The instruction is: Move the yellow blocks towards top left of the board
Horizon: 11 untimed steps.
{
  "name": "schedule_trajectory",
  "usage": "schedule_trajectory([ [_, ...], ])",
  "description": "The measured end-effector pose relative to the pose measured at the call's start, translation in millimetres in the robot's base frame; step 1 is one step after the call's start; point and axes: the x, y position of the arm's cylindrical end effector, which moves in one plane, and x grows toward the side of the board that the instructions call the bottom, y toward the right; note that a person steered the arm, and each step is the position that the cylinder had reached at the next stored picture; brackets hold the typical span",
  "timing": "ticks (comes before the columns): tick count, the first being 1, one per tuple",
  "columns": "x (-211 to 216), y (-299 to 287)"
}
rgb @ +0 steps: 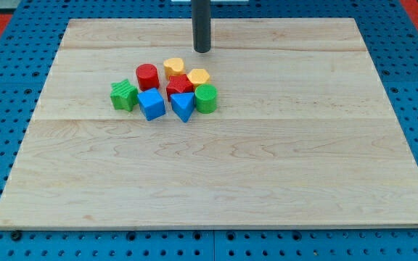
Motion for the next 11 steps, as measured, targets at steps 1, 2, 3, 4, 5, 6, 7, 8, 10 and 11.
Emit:
schedule_trajectory([
  [1,16.4,9.7],
  [2,51.0,23.5],
  [3,86.4,51.3],
  [4,111.3,17.2],
  [5,102.9,-25.6],
  [6,70.6,-35.4],
  [7,41.6,-60.8],
  [8,12.7,-82.0],
  [10,-26.6,-64.3],
  [11,-32.9,-66.4],
])
